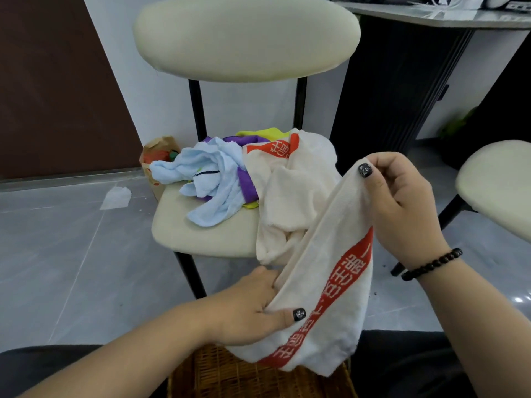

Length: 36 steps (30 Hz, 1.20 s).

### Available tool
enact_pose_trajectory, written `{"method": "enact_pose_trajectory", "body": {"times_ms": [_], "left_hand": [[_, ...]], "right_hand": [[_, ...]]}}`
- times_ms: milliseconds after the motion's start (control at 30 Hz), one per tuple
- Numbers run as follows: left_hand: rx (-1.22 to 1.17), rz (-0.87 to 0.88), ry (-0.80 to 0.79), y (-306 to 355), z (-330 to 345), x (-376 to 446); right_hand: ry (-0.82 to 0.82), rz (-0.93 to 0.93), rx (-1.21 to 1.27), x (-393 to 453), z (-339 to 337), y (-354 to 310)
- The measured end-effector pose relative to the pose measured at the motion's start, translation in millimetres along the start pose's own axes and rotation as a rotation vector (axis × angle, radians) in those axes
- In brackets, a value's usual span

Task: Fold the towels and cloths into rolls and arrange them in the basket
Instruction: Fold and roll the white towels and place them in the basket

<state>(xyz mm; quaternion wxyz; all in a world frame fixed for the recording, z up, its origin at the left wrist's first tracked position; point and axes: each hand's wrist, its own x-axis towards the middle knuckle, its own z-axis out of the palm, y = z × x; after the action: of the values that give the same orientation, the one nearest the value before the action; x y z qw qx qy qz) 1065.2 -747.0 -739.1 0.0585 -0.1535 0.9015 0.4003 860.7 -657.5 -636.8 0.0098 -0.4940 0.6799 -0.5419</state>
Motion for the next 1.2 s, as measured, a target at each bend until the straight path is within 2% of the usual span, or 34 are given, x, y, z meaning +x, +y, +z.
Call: {"method": "enact_pose_trajectory", "body": {"times_ms": [133,300,533,700,833,900,1067,1200], "left_hand": [[0.135,-0.027,0.056,-9.5,2.7,-0.4],[0.059,-0.107,0.111,-16.6,-9.0,-7.2],[0.239,-0.143,0.168,-13.6,19.2,1.5],[0.188,-0.093,0.262,-15.3,24.9,2.0],[-0.091,-0.053,0.383,-24.4,17.2,-7.7],[-0.133,-0.049,0.457,-31.3,13.5,-12.8],[-0.087,-0.086,0.607,-35.3,4.0,-25.2],[-0.002,-0.137,0.600,-30.9,-6.6,-34.4]], "right_hand": [[0.040,0.076,-0.056,1.1,-6.6,11.0],[0.118,0.153,-0.059,1.4,-19.0,22.1],[0.055,0.016,-0.024,-5.3,-12.9,8.1],[0.154,0.081,-0.023,8.0,-17.6,14.9],[0.263,0.209,-0.052,16.8,-31.8,34.9],[0.286,0.257,-0.076,17.0,-37.4,43.0],[0.279,0.308,-0.105,12.3,-38.6,51.7],[0.283,0.318,-0.108,11.7,-38.2,52.1]]}}
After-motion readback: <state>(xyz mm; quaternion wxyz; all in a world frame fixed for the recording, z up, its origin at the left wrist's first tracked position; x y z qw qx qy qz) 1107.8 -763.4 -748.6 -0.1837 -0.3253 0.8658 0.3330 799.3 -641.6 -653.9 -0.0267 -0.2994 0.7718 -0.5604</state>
